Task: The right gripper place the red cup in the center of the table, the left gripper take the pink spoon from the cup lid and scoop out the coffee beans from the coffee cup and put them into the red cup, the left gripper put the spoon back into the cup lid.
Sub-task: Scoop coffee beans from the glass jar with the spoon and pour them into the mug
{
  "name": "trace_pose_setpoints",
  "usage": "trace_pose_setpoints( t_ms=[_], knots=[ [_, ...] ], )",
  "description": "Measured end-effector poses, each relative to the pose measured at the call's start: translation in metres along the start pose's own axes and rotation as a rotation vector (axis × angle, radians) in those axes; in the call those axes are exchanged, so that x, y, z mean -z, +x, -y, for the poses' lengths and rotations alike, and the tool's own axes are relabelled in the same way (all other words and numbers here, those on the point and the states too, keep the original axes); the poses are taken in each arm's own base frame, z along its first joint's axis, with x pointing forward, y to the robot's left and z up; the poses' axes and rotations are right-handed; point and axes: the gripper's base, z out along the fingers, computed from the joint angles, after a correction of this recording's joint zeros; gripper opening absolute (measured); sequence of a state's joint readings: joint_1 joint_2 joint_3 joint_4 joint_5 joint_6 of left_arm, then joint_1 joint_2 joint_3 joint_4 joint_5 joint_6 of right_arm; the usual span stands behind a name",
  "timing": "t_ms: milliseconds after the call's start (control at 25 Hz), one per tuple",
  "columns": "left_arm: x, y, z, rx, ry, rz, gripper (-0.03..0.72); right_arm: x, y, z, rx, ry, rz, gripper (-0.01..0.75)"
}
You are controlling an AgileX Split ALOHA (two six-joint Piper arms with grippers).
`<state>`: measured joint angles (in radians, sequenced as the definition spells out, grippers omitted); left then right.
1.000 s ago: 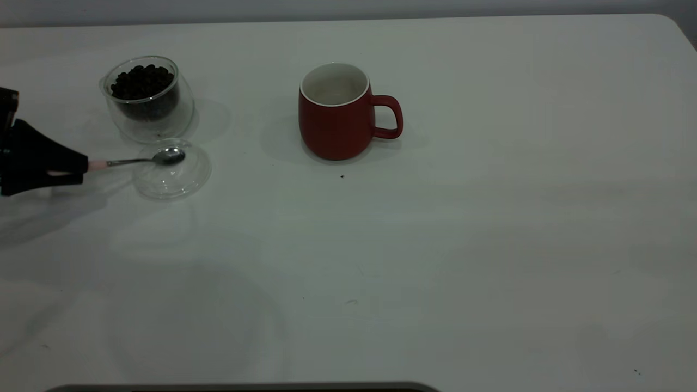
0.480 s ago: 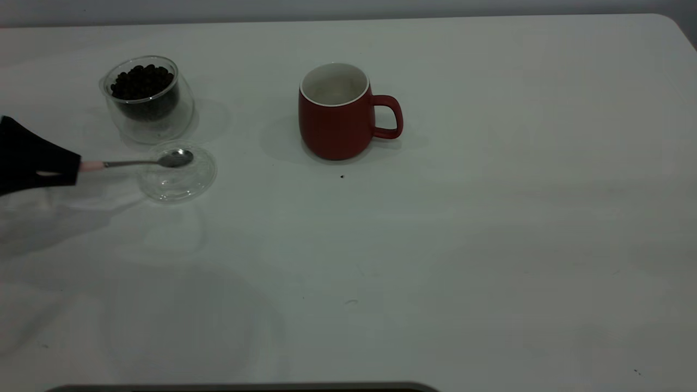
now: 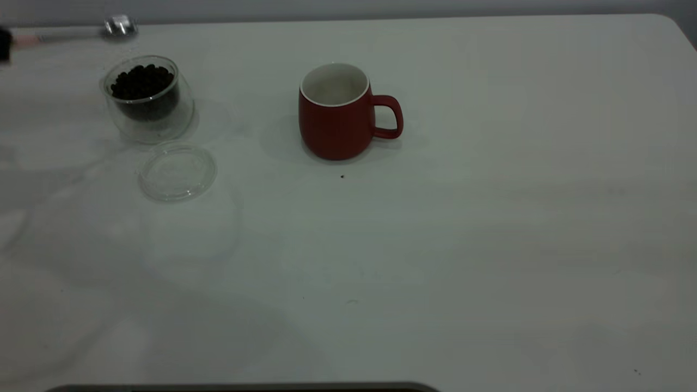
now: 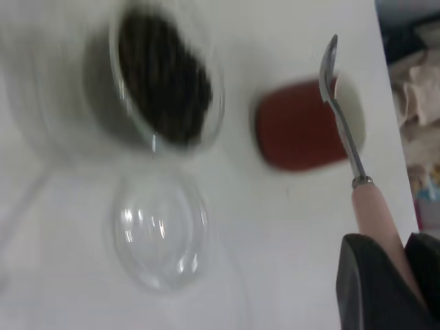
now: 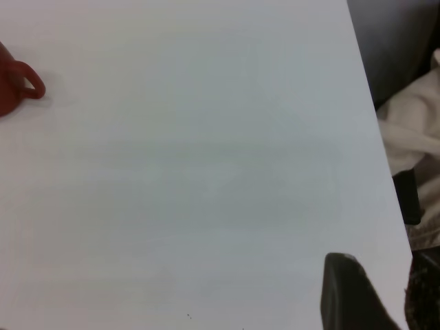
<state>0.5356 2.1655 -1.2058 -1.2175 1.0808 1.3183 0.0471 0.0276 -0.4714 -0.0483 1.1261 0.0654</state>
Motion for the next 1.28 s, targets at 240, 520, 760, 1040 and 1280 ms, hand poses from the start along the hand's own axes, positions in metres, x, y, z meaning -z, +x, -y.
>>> trace_pose_setpoints(
  t_ms=[240, 520, 760, 1040, 1280],
  knots=[
    [0.001, -0.011, -0.014, 0.013, -0.099, 0.039, 0.125, 0.000, 0.000, 0.000, 0.000, 0.000, 0.000, 0.239],
    [-0.017, 0.006, -0.045, 0.056, -0.113, 0.004, 0.126, 0.000, 0.000, 0.000, 0.000, 0.000, 0.000, 0.239],
    [-0.026, 0.015, -0.059, 0.071, -0.117, -0.013, 0.124, 0.000, 0.000, 0.000, 0.000, 0.000, 0.000, 0.239],
    [-0.034, 0.023, -0.068, 0.109, -0.086, -0.023, 0.124, 0.000, 0.000, 0.000, 0.000, 0.000, 0.000, 0.239],
    [-0.036, 0.026, -0.070, 0.143, -0.072, -0.025, 0.124, 0.000, 0.000, 0.000, 0.000, 0.000, 0.000, 0.239]
  ],
)
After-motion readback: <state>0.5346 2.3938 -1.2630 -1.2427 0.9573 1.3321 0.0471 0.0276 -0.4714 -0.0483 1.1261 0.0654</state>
